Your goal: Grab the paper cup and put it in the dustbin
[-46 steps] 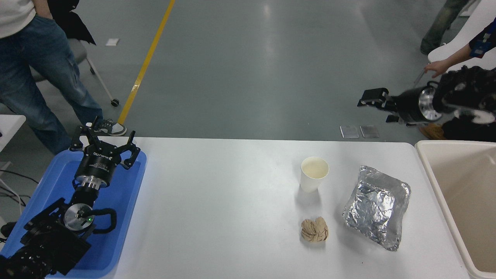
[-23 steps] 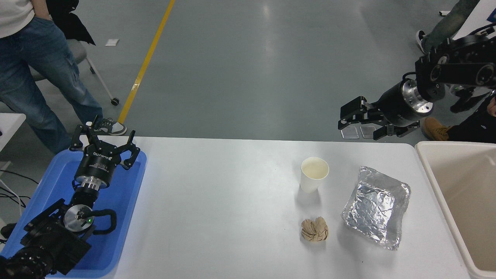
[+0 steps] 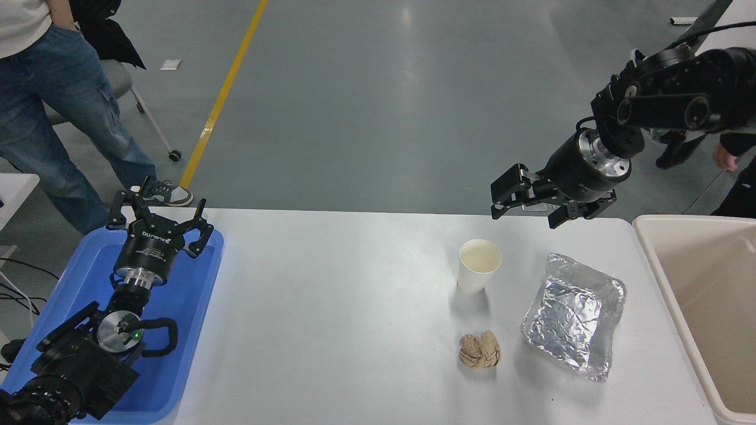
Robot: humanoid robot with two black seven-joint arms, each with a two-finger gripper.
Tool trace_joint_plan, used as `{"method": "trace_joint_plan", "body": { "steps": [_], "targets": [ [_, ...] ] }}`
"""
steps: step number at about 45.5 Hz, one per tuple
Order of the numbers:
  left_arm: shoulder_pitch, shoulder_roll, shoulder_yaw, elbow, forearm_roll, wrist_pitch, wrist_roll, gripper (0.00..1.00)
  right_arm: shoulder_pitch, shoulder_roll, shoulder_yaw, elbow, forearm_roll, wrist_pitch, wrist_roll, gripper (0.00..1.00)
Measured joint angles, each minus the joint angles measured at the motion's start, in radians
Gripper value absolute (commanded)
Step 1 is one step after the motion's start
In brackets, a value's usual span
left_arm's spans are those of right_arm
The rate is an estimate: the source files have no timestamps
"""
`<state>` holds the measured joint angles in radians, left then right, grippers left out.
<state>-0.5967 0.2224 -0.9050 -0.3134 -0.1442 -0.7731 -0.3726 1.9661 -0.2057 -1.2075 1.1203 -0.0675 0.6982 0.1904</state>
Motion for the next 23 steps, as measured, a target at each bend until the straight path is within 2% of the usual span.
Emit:
{"method": "trace_joint_plan", "body": {
  "steps": [23],
  "targets": [
    [0.000, 0.000, 0.000, 0.000, 0.000, 0.000, 0.000, 1.00, -0.281, 0.079, 0.006, -0.217, 0.005, -0.209, 0.000, 1.00]
  ]
}}
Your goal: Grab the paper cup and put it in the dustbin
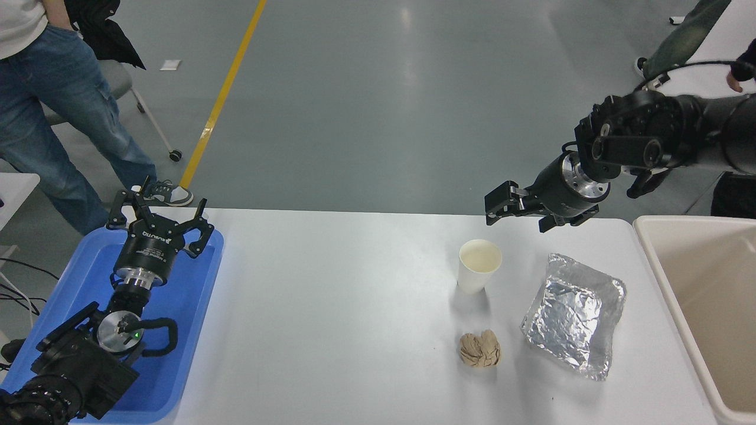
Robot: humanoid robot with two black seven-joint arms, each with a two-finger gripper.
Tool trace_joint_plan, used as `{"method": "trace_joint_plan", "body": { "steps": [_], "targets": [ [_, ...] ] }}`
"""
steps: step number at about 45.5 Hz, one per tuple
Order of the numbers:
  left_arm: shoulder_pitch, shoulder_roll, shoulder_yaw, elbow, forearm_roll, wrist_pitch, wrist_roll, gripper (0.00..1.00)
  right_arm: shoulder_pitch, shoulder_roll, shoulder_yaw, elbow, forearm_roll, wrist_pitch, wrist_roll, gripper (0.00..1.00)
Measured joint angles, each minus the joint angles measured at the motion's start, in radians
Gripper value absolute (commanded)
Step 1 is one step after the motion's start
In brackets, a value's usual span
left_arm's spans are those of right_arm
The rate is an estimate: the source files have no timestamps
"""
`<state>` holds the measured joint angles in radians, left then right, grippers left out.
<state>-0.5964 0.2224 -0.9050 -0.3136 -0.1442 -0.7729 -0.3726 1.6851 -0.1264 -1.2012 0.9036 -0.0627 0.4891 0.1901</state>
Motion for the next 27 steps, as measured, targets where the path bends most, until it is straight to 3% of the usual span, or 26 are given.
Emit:
{"method": "trace_joint_plan", "body": {
  "steps": [16, 27],
  "targets": [
    [0.000, 0.000, 0.000, -0.001, 0.000, 0.000, 0.000, 1.00, -0.211, 0.065, 0.001, -0.184, -0.002, -0.111, 0.001, 0.98],
    [0.000, 0.000, 0.000, 0.000, 0.000, 0.000, 0.000, 1.00, -0.310, 0.087, 0.002, -0.258, -0.006, -0.164, 0.001, 0.89]
  ]
}}
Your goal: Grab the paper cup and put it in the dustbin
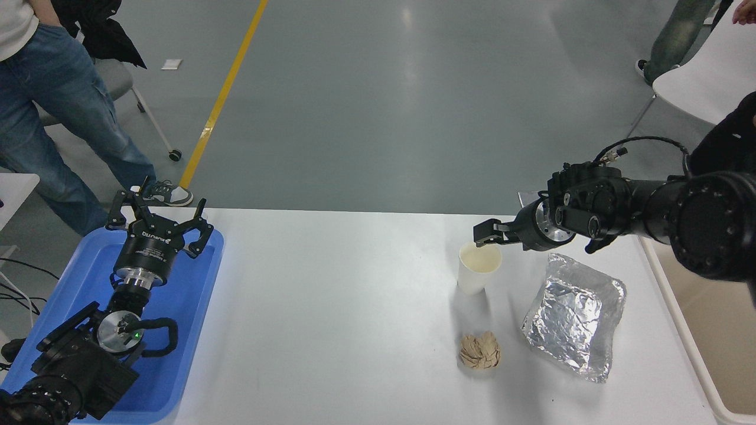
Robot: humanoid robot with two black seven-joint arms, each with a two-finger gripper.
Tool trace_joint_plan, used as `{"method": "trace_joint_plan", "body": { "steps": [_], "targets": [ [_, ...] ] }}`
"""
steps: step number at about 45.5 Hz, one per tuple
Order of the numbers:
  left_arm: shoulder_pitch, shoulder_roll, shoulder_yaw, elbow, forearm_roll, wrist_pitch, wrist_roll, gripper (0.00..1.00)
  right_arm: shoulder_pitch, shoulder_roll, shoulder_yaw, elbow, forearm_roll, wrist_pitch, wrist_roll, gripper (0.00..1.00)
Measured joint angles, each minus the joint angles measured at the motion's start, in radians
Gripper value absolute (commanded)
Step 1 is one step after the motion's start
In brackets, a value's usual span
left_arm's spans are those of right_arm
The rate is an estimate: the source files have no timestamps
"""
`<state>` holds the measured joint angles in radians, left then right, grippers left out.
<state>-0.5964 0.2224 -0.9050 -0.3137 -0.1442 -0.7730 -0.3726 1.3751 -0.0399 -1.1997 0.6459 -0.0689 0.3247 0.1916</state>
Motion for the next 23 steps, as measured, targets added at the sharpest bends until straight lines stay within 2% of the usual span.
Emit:
{"method": "trace_joint_plan", "body": {
  "steps": [8, 11, 17, 19, 23],
  "targets": [
    [0.000, 0.000, 0.000, 0.000, 0.000, 0.000, 0.000, 1.00, -0.050, 0.012, 0.000, -0.025, -0.005, -0.034, 0.001, 0.84],
    [0.000, 0.000, 0.000, 0.000, 0.000, 0.000, 0.000, 1.00, -0.063, 0.015, 0.000, -0.031, -0.006, -0.043, 0.001, 0.67],
    [0.000, 0.000, 0.000, 0.000, 0.000, 0.000, 0.000, 1.00, -0.084, 0.022, 0.000, -0.040, -0.008, -0.057, 0.002, 0.21],
    [0.000, 0.000, 0.000, 0.000, 0.000, 0.000, 0.000, 1.00, -0.087, 0.023, 0.000, -0.041, -0.010, -0.059, 0.003, 0.12],
    [0.000, 0.000, 0.000, 0.000, 0.000, 0.000, 0.000, 1.00, -0.092, 0.026, 0.000, -0.043, -0.014, -0.063, 0.005, 0.00]
  ]
}}
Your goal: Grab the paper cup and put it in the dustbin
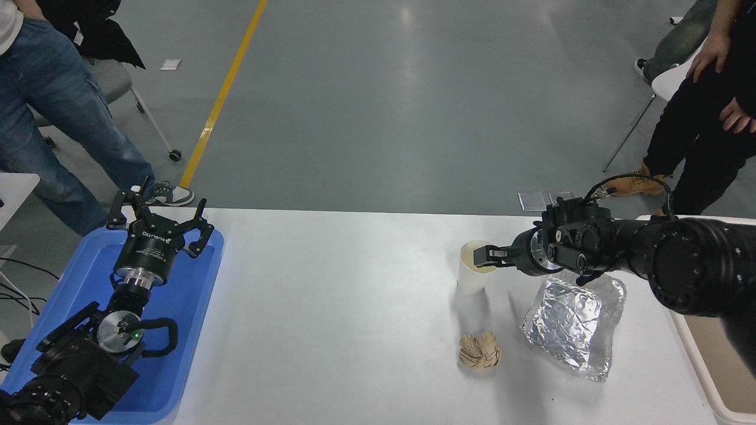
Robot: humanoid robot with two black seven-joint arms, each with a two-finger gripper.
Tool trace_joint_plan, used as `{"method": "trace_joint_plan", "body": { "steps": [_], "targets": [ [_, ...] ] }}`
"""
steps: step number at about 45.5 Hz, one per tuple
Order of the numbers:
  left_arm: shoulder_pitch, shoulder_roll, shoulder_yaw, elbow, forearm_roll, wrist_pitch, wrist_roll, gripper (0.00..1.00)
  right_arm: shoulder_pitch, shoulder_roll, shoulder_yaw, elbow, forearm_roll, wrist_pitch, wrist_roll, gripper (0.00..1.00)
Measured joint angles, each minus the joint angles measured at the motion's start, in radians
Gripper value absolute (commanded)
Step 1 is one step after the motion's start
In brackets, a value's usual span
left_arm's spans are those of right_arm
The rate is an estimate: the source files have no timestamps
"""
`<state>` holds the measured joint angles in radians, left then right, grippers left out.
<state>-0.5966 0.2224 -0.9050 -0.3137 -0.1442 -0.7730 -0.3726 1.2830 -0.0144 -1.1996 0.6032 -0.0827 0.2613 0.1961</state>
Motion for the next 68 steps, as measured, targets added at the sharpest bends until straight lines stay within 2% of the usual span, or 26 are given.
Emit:
{"method": "trace_joint_plan", "body": {
  "steps": [30, 51, 68],
  "targets": [
    [0.000, 0.000, 0.000, 0.000, 0.000, 0.000, 0.001, 1.00, 0.107, -0.017, 0.007, 0.065, -0.020, 0.004, 0.037, 0.00],
    [0.000, 0.000, 0.000, 0.000, 0.000, 0.000, 0.000, 1.00, 0.528, -0.233, 0.001, 0.363, -0.092, 0.075, 0.058, 0.00],
    [0.001, 0.000, 0.000, 0.000, 0.000, 0.000, 0.000, 1.00, 0.768, -0.373, -0.007, 0.433, -0.170, 0.202, 0.059, 0.00]
  ]
}}
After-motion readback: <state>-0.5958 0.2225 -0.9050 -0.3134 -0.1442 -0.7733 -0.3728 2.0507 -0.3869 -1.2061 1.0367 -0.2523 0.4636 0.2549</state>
